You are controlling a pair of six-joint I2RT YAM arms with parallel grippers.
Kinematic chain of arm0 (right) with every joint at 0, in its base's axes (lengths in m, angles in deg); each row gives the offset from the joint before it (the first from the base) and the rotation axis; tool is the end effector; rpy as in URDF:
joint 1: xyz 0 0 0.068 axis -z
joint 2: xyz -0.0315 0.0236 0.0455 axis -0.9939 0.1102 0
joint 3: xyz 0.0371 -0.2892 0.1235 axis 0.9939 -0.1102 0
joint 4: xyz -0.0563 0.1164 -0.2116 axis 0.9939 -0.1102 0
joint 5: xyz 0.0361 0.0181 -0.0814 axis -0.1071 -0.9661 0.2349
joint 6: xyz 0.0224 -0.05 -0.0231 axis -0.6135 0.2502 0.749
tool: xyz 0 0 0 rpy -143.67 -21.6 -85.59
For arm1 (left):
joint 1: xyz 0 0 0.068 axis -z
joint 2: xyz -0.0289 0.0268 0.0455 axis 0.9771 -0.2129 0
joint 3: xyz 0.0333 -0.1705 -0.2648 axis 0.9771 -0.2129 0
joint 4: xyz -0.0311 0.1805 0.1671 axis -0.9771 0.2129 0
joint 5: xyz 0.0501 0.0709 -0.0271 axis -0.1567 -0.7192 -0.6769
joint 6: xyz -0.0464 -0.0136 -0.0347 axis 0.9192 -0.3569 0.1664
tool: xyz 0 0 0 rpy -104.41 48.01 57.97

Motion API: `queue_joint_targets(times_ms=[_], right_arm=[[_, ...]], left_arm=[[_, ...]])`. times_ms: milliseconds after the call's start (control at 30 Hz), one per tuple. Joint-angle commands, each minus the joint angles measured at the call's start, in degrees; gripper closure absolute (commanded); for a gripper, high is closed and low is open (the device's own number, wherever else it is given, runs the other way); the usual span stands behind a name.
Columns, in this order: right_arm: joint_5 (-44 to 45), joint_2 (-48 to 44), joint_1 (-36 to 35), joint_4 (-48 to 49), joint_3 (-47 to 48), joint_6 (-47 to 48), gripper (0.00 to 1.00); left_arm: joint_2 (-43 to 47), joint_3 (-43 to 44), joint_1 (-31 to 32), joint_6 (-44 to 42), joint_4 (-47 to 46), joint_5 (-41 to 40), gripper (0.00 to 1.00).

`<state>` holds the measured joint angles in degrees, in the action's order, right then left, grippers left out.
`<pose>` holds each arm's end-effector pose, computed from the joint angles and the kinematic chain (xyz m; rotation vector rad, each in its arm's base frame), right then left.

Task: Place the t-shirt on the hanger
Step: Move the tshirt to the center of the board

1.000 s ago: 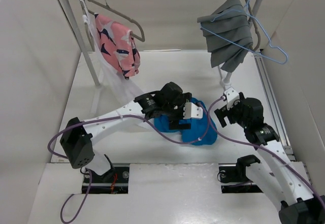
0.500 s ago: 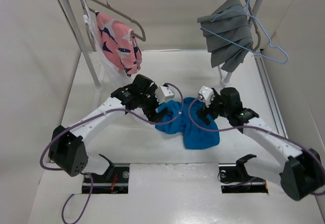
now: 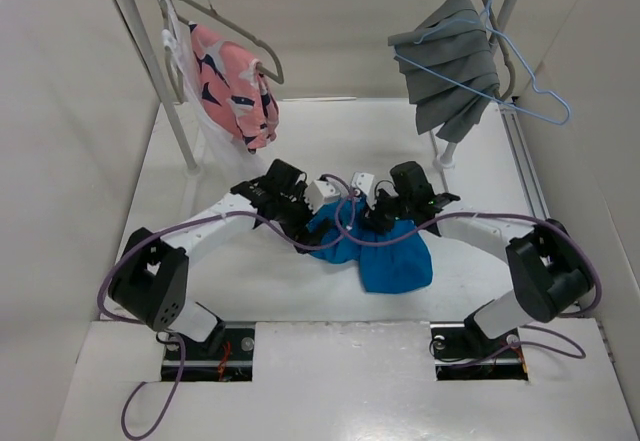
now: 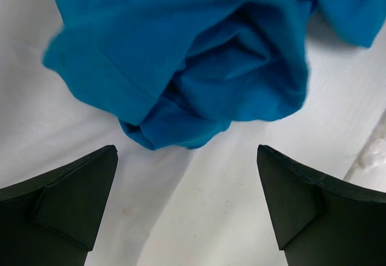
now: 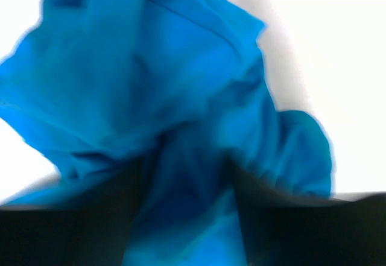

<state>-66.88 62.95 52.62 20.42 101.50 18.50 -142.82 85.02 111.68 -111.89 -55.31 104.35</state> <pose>0.2457 0.1713 0.2456 -1.3899 1.8399 0.5532 0.2306 -0.1795 0.2800 1.3567 1.9998 -0.6600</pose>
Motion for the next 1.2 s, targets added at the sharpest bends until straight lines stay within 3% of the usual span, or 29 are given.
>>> queue_joint_targets(times_ms=[0,67,133,300,500,600,700,900,1033,1167], right_arm=[[-1.19,-1.42,1.78,2.59,0.44,-0.28,0.68],[-1.19,-3.0,3.18,2.59,0.44,-0.81,0.89],[-0.66,-5.63,3.8,2.59,-0.09,-0.81,1.0],[3.55,-11.78,5.9,-0.56,-1.41,-0.81,1.0],[5.31,-16.88,6.53,-7.68,2.63,5.07,1.0],[4.79,-19.52,5.91,-10.14,4.92,6.83,1.0],[3.04,-23.56,5.91,-10.68,7.03,7.36,1.0],[0.73,-33.22,2.85,-12.17,18.68,5.96,1.0],[0.93,-34.29,1.52,-15.5,24.86,7.27,1.0],[-2.32,-33.06,1.52,-16.04,24.87,7.27,1.0]], left_arm=[[1.07,-2.67,-1.45,-3.6,-1.82,-3.5,0.0],[2.31,-5.13,-6.53,-7.11,-3.49,-6.93,0.0],[3.02,-6.37,-11.19,-10.01,-5.25,-11.04,0.0],[3.02,-6.37,-25.09,-15.21,-7.62,-19.23,0.0],[4.25,-5.15,-28.61,-16.79,-11.94,-29.16,0.0],[5.47,-4.36,-28.62,-18.28,-11.68,-27.44,0.0],[7.57,-2.6,-25.9,-20.92,-4.68,-21.46,0.0],[14.26,-3.12,-11.05,-26.2,8.71,-4.59,0.0],[16.9,-2.59,-5.16,-21.11,10.13,2.27,0.0],[15.68,-0.32,-0.58,-14.7,5.3,5.8,0.0]])
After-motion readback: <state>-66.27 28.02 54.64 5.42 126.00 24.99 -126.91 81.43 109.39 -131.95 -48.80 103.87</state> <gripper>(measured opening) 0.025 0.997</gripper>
